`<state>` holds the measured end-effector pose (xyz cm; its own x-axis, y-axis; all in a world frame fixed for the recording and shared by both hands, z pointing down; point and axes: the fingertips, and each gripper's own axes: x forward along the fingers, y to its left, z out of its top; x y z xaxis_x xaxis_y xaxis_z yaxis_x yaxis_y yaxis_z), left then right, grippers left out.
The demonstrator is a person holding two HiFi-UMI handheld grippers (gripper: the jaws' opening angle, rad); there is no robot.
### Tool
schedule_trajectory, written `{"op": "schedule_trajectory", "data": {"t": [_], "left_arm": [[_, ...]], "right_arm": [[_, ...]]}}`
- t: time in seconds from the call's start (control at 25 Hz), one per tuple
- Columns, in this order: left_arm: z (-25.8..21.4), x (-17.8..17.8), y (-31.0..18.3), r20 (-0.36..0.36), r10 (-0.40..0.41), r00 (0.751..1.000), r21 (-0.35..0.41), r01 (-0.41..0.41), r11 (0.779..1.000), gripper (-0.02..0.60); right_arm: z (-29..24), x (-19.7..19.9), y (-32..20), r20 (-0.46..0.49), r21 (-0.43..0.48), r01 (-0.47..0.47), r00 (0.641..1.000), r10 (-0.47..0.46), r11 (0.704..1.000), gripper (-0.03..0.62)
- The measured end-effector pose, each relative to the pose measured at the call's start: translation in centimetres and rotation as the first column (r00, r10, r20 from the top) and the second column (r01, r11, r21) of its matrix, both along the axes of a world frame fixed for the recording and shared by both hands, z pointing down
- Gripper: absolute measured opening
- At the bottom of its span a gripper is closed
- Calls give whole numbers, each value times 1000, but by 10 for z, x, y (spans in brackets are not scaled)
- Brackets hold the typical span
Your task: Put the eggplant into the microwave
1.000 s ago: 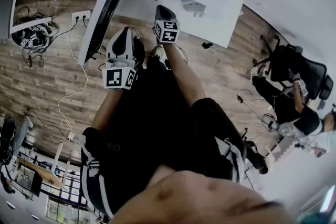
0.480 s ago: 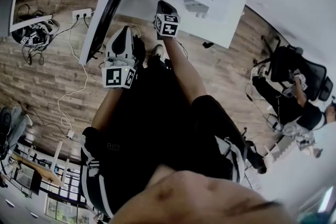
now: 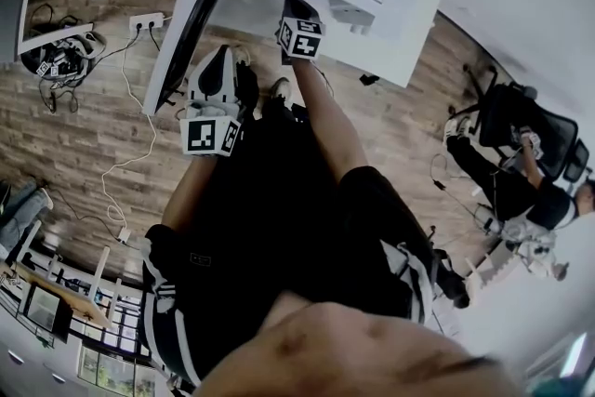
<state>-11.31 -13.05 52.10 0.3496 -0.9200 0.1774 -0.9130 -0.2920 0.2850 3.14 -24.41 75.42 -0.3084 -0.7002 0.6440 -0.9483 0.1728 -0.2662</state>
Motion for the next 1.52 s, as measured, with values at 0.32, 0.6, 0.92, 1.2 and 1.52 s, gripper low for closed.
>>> {"op": "schedule_trajectory", "data": {"t": [0.32,0.6,0.92,1.2,1.52], "left_arm": [[4,-4,-1,-1,-5,1000,-6,5,1000,32],[6,-5,-2,-1,-1,1000,-12,1,1000,32],[8,-7,-2,0,-2,1000,-16,2,1000,32],[4,-7,0,4,-7,1000,-9,7,1000,32],[-5,5,7,9,-2,1000,14,2,1000,32]], "right_arm": [[1,3,-12,2,3,-12,1000,12,1000,32],[0,7,-20,1,6,-25,1000,25,1000,32],[1,8,-31,3,8,-32,999,32,999,32],[-3,8,-33,13,10,-37,999,37,999,32],[-19,11,-15,34,28,-29,999,28,999,32]]}}
